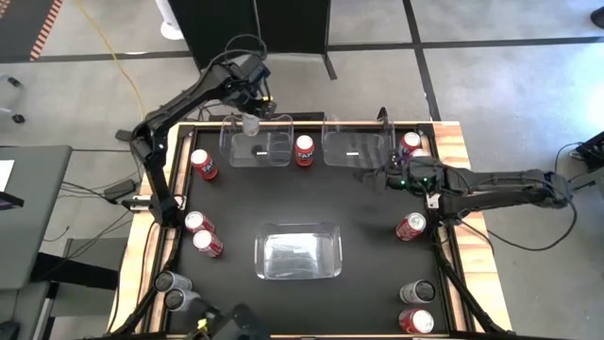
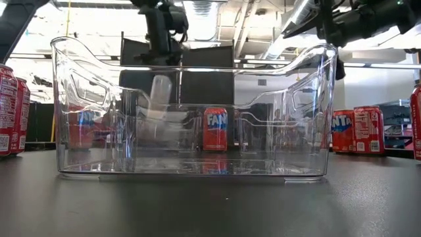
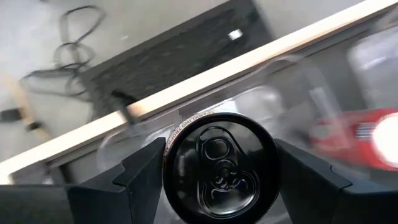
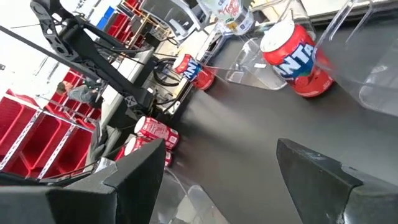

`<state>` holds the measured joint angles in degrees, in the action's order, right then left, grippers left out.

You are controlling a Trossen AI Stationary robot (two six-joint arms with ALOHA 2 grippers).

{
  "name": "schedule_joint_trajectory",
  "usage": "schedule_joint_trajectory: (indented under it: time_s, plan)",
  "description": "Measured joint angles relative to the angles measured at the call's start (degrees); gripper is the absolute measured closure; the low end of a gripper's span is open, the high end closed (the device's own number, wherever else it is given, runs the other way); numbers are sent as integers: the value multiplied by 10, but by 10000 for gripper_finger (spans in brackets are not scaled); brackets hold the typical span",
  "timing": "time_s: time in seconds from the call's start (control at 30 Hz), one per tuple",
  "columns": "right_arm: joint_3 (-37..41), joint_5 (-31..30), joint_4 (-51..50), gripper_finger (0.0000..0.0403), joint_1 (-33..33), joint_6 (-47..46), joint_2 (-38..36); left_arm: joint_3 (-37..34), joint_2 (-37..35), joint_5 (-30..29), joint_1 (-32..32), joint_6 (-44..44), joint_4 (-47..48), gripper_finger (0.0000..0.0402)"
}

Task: Sort soda cans
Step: Put the top white-yellow soda can into the top left transparent bin, then put the bottom white-yellow soda can into the top left transparent bin

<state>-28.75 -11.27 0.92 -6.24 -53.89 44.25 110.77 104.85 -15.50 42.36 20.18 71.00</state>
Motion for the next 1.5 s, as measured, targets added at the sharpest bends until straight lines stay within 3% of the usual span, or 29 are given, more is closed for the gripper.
schedule_joint_trajectory:
  time_s: [0.43, 0.67, 1.07, 1.3, 1.5]
  plan:
    - [0, -113, -23, 79, 79, -31, 0, -203, -61, -8, 40, 33, -144, 147]
    - [0, -116, -24, 79, 77, -39, 0, -296, -104, 3, 61, 50, -227, 147]
    - [0, -114, -14, 71, 73, -47, 0, -318, -117, 0, 66, 63, -220, 90]
    - [0, -125, -4, 38, 75, -32, 0, -316, -161, -13, 86, 43, -226, 54]
    - [0, -144, 21, 31, 69, -32, 0, -316, -245, 6, 88, 4, -223, 46]
